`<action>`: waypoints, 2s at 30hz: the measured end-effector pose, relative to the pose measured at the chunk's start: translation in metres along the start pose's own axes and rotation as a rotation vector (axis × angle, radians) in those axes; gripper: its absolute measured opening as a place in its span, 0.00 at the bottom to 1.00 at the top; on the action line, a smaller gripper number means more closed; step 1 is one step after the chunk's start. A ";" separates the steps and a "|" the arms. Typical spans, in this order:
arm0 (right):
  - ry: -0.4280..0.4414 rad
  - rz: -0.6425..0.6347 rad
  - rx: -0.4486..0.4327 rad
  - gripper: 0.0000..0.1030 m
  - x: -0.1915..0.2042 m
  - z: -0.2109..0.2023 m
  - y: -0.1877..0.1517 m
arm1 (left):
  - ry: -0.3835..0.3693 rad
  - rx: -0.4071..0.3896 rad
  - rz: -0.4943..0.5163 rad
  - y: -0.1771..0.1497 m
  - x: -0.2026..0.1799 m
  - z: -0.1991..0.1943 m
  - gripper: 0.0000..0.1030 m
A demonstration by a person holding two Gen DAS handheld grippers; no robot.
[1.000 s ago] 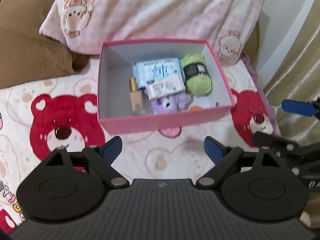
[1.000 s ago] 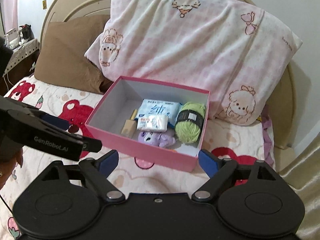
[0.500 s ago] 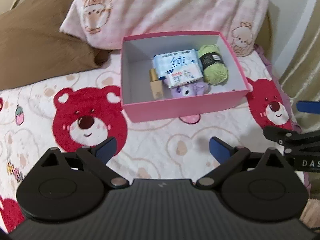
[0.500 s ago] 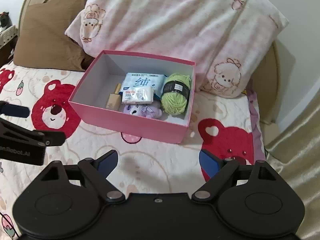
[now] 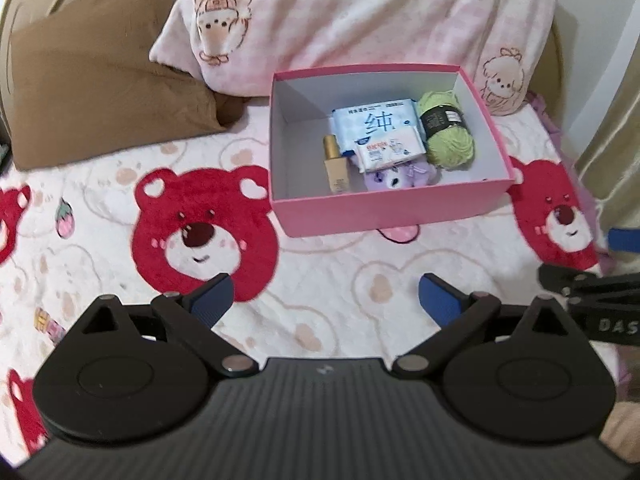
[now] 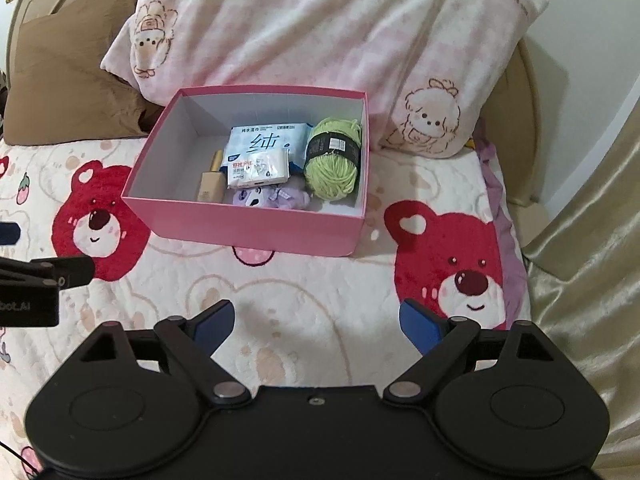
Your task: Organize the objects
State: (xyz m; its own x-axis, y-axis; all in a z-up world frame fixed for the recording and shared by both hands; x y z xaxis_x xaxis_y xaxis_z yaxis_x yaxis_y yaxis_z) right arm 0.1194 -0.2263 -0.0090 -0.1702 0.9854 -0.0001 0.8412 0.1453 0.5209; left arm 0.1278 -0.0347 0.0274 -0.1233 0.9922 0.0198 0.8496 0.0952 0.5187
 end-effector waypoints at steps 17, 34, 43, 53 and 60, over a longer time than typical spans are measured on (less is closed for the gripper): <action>0.036 0.006 0.006 0.94 -0.004 -0.004 -0.006 | -0.014 0.011 -0.021 -0.011 -0.004 -0.002 0.97; 0.019 -0.001 0.027 0.94 -0.003 -0.008 -0.010 | -0.010 0.008 -0.010 -0.015 0.001 -0.004 0.97; -0.001 0.003 0.028 0.94 -0.001 -0.011 -0.015 | -0.006 0.018 -0.024 -0.021 0.006 -0.006 0.97; -0.025 -0.006 0.012 0.94 0.000 -0.015 -0.015 | 0.009 0.026 -0.046 -0.022 0.013 -0.003 0.97; -0.024 -0.016 0.004 0.94 0.001 -0.019 -0.015 | 0.014 0.024 -0.053 -0.026 0.015 -0.007 0.97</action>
State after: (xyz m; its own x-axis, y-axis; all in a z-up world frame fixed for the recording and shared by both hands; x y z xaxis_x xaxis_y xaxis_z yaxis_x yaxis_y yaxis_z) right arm 0.0970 -0.2292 0.0000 -0.1709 0.9849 -0.0290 0.8406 0.1611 0.5171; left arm 0.1004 -0.0227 0.0197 -0.1754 0.9845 0.0052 0.8538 0.1495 0.4987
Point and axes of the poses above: each gripper's, at about its wrist camera, not at the fingertips, and z roughly the way its jaws point, x to its left, y to its top, the point moved 4 cm from there along z, roughly the way its jaws point, and after that the axes turned 3 degrees about y, right-handed, at the moved point
